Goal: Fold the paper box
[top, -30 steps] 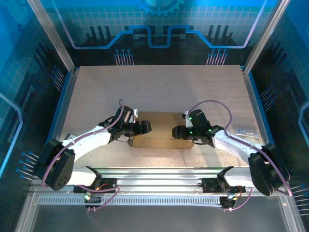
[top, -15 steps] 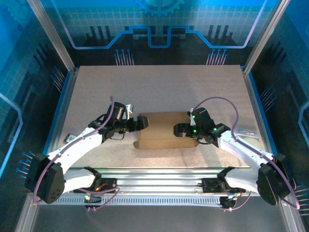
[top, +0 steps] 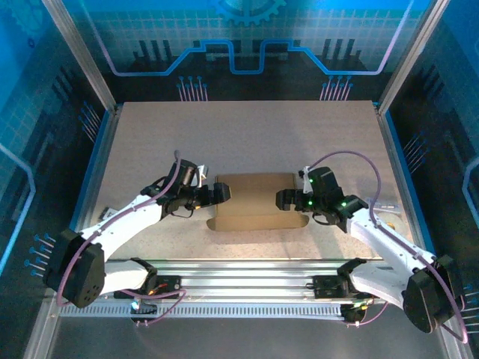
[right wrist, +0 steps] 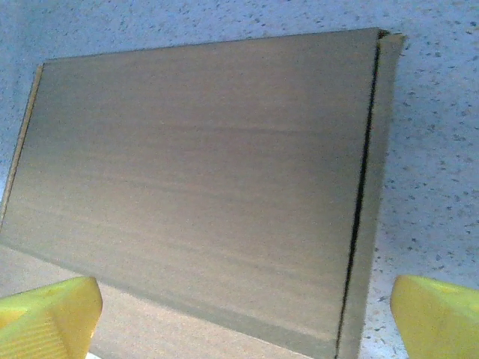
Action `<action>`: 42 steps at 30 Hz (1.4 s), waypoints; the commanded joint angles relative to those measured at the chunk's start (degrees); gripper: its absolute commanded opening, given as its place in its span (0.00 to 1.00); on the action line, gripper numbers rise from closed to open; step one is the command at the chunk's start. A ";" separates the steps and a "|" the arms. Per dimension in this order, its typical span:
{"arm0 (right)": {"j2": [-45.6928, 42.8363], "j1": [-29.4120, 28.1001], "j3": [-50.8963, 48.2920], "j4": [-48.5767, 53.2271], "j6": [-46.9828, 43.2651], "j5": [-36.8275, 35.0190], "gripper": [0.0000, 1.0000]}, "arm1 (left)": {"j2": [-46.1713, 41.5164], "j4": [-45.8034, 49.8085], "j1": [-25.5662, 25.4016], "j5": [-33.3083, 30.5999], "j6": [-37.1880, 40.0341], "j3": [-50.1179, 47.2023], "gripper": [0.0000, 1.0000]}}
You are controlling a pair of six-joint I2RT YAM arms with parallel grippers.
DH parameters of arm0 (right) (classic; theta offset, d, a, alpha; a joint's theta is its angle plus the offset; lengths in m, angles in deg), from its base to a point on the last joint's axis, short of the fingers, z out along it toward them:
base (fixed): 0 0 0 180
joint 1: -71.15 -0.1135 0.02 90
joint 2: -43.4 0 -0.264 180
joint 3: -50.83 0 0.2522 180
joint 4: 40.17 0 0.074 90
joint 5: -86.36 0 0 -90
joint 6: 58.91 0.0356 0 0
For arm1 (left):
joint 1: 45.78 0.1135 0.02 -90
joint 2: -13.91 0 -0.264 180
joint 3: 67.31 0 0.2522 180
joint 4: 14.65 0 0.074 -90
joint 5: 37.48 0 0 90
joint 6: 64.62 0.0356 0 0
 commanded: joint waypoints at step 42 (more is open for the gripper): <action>6.99 4.67 -4.70 -7.89 0.87 7.85 1.00 | 9.28 -3.09 0.31 5.78 -1.80 0.75 0.99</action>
